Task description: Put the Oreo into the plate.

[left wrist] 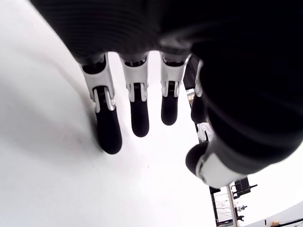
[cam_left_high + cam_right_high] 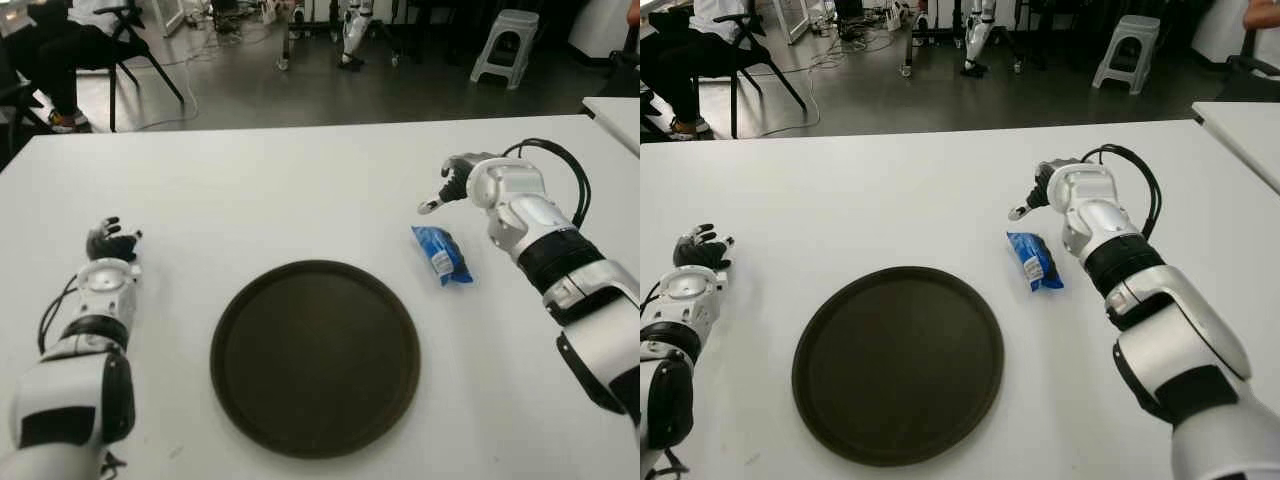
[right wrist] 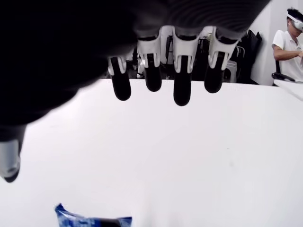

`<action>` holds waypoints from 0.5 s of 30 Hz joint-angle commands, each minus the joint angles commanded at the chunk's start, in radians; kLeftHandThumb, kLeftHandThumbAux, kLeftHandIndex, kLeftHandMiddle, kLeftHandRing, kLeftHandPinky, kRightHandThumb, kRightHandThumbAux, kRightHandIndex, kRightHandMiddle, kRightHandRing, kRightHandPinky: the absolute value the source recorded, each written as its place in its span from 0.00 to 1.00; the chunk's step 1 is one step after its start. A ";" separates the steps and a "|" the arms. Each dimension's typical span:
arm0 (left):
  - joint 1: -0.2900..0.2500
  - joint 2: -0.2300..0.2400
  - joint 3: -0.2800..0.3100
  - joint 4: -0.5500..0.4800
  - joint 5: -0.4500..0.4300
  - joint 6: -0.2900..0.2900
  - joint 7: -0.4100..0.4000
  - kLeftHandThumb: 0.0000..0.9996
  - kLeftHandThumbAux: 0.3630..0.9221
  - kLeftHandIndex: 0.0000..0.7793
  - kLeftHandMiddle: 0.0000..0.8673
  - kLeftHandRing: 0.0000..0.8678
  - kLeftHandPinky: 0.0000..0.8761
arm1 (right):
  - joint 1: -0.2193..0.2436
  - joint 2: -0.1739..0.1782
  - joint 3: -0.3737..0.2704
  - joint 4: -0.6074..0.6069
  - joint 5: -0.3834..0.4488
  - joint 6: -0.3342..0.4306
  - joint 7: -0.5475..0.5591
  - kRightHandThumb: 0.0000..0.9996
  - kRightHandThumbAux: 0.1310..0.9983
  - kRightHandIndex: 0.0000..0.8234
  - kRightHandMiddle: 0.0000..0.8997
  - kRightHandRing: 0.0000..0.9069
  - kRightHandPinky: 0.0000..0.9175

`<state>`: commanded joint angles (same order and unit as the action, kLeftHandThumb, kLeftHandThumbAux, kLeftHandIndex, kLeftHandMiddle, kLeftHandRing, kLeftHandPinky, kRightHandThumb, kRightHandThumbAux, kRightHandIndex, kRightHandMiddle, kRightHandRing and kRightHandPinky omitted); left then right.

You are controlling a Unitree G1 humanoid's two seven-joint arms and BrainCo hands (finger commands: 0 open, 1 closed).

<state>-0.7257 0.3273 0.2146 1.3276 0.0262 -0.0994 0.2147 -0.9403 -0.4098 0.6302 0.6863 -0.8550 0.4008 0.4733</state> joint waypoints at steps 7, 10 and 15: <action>0.001 -0.002 0.000 0.000 0.001 -0.013 -0.002 0.20 0.75 0.29 0.19 0.20 0.22 | 0.020 -0.002 0.011 -0.057 -0.047 0.056 0.026 0.00 0.34 0.26 0.24 0.23 0.22; 0.001 -0.004 0.000 -0.001 0.000 -0.016 -0.002 0.18 0.75 0.27 0.20 0.20 0.21 | 0.036 -0.005 0.009 -0.076 -0.060 0.067 0.025 0.00 0.34 0.26 0.24 0.23 0.20; -0.002 -0.003 -0.006 0.000 0.008 -0.008 0.008 0.18 0.75 0.29 0.20 0.21 0.24 | 0.071 -0.011 0.012 -0.094 -0.082 0.092 0.025 0.00 0.32 0.25 0.24 0.20 0.12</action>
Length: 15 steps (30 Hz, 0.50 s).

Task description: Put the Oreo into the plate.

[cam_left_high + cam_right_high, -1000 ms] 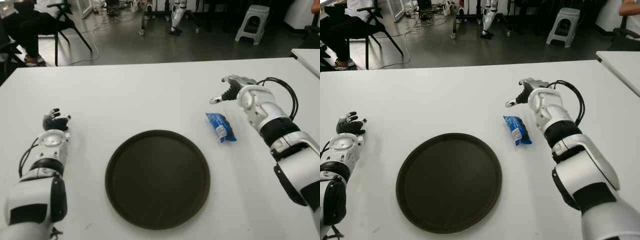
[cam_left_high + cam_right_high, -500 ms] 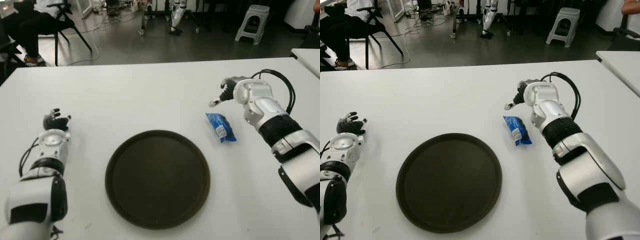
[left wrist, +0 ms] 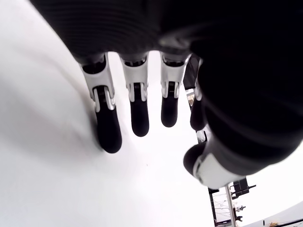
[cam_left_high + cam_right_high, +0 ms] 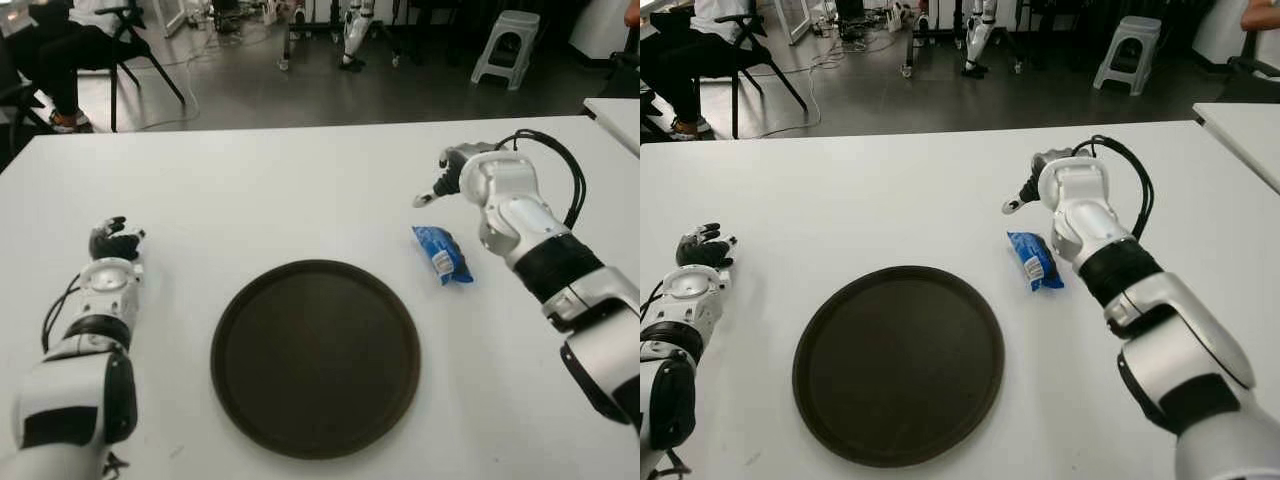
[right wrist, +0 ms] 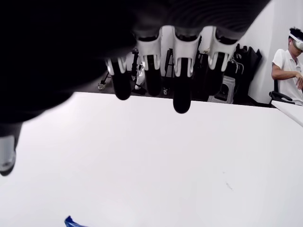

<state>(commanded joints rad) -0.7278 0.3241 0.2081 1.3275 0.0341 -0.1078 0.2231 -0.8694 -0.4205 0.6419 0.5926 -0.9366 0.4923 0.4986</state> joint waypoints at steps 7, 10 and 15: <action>-0.001 0.000 -0.010 0.000 0.009 0.006 0.007 0.19 0.76 0.26 0.20 0.21 0.22 | 0.005 0.010 0.012 0.002 -0.031 0.046 0.027 0.00 0.31 0.25 0.24 0.21 0.15; -0.002 0.000 -0.009 0.001 0.012 0.009 0.009 0.19 0.76 0.25 0.20 0.21 0.22 | 0.004 0.008 0.026 0.003 -0.039 0.055 0.058 0.00 0.30 0.24 0.24 0.22 0.18; -0.003 0.000 0.000 0.001 0.005 0.012 0.010 0.23 0.75 0.24 0.20 0.21 0.23 | 0.008 0.013 0.034 0.011 -0.053 0.068 0.071 0.00 0.29 0.27 0.25 0.24 0.22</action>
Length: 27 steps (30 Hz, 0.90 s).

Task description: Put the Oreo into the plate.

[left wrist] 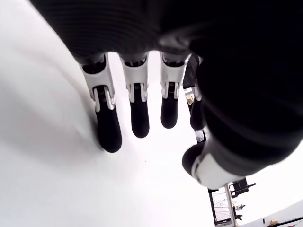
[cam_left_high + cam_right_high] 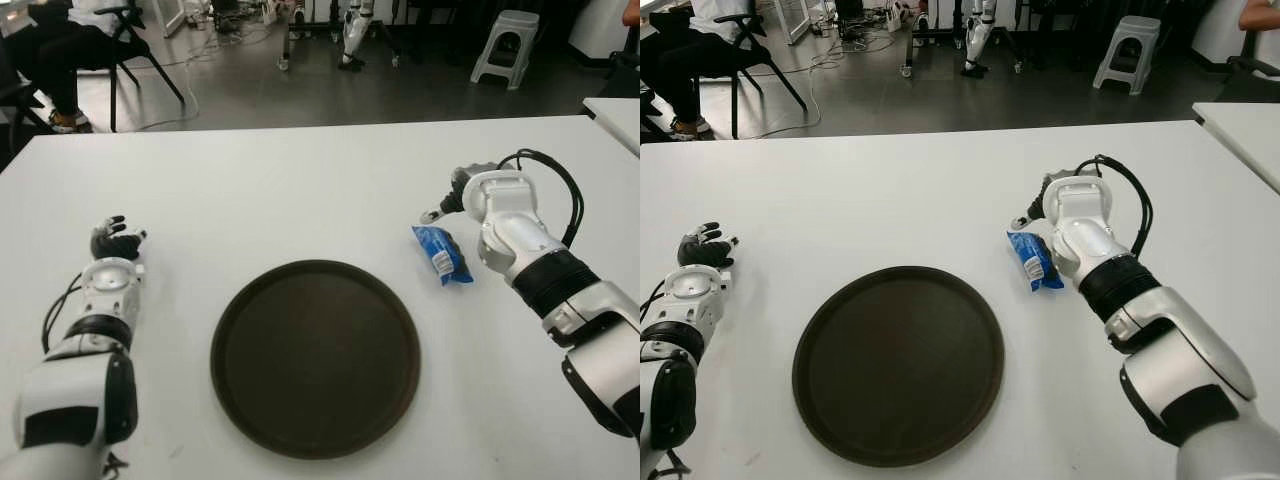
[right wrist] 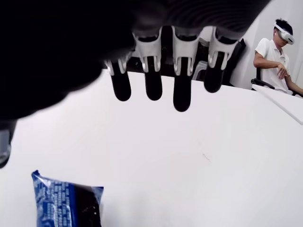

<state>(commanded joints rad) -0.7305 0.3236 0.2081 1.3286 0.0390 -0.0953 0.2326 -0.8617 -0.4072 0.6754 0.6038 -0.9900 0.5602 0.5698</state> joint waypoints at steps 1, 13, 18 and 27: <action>-0.001 0.000 0.002 0.001 -0.001 0.001 -0.001 0.23 0.75 0.24 0.20 0.21 0.23 | 0.002 0.003 -0.002 0.004 0.002 0.001 -0.003 0.00 0.29 0.27 0.26 0.24 0.22; -0.001 0.002 0.004 0.003 0.004 0.002 -0.004 0.63 0.65 0.49 0.24 0.24 0.26 | 0.029 0.010 -0.010 0.037 0.014 0.003 -0.032 0.00 0.31 0.27 0.27 0.25 0.23; -0.001 -0.002 0.016 0.002 -0.008 -0.008 -0.004 0.67 0.65 0.51 0.22 0.24 0.26 | 0.025 0.015 -0.001 0.058 0.005 0.022 -0.008 0.00 0.29 0.26 0.25 0.24 0.25; -0.005 0.002 0.002 0.003 0.010 0.011 0.002 0.67 0.65 0.51 0.22 0.23 0.26 | 0.030 0.020 0.002 0.076 0.007 0.036 -0.005 0.00 0.31 0.24 0.23 0.22 0.25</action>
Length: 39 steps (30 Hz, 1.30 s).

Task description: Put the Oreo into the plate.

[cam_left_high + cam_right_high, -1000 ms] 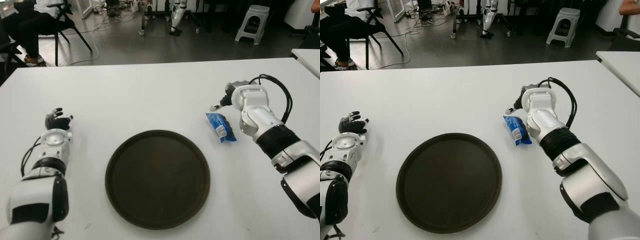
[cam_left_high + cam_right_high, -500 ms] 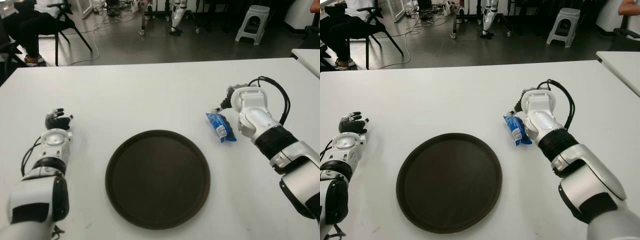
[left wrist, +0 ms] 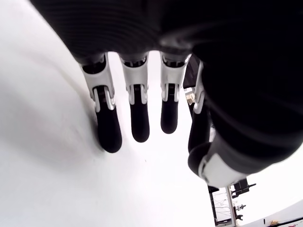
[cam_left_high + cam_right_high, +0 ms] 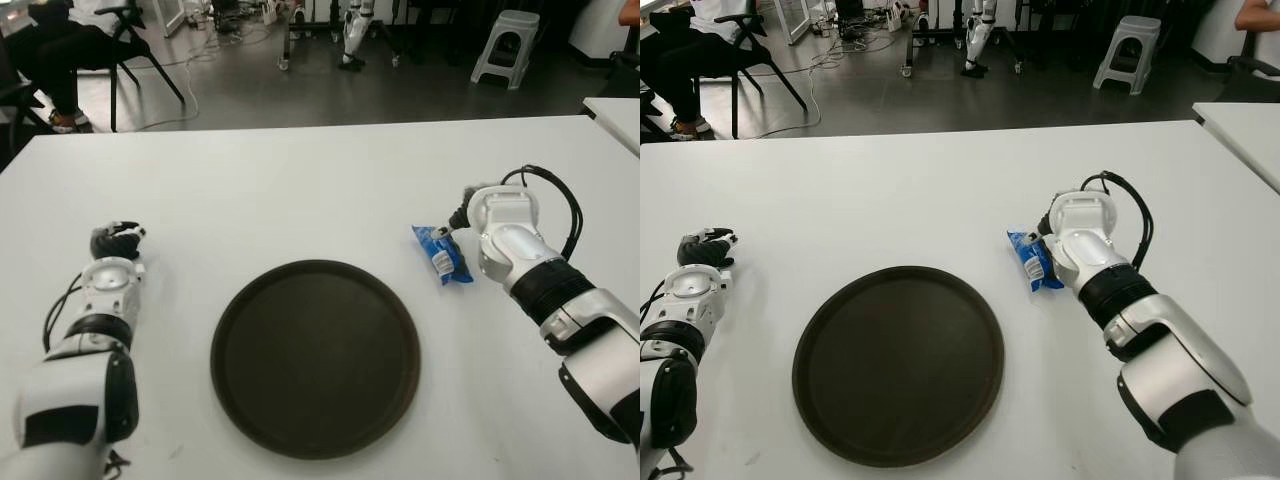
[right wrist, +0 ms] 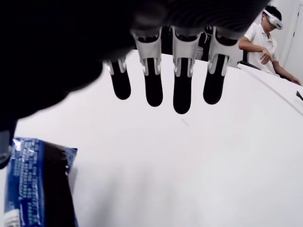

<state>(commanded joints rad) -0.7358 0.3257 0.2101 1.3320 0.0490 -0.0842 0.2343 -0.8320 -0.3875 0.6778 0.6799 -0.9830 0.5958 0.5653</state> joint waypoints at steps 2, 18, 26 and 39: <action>0.000 0.001 -0.003 0.000 0.003 0.001 -0.001 0.67 0.65 0.51 0.22 0.24 0.27 | 0.000 0.001 0.001 0.004 0.000 0.001 0.000 0.00 0.31 0.24 0.23 0.22 0.25; 0.003 0.000 -0.004 -0.001 0.004 -0.009 -0.001 0.68 0.65 0.51 0.22 0.24 0.26 | 0.057 -0.009 -0.014 -0.064 0.004 0.014 -0.011 0.00 0.31 0.23 0.25 0.23 0.23; 0.001 0.001 -0.012 0.001 0.012 0.001 0.004 0.68 0.64 0.52 0.23 0.25 0.28 | 0.132 -0.046 -0.009 -0.254 -0.035 0.062 0.062 0.00 0.33 0.26 0.25 0.23 0.28; 0.002 0.002 -0.014 0.000 0.015 -0.001 0.005 0.68 0.65 0.51 0.22 0.24 0.26 | 0.191 -0.057 -0.028 -0.402 -0.072 0.085 0.095 0.00 0.40 0.34 0.34 0.32 0.37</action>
<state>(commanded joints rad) -0.7337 0.3277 0.1957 1.3323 0.0644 -0.0856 0.2389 -0.6406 -0.4441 0.6500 0.2776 -1.0551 0.6811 0.6606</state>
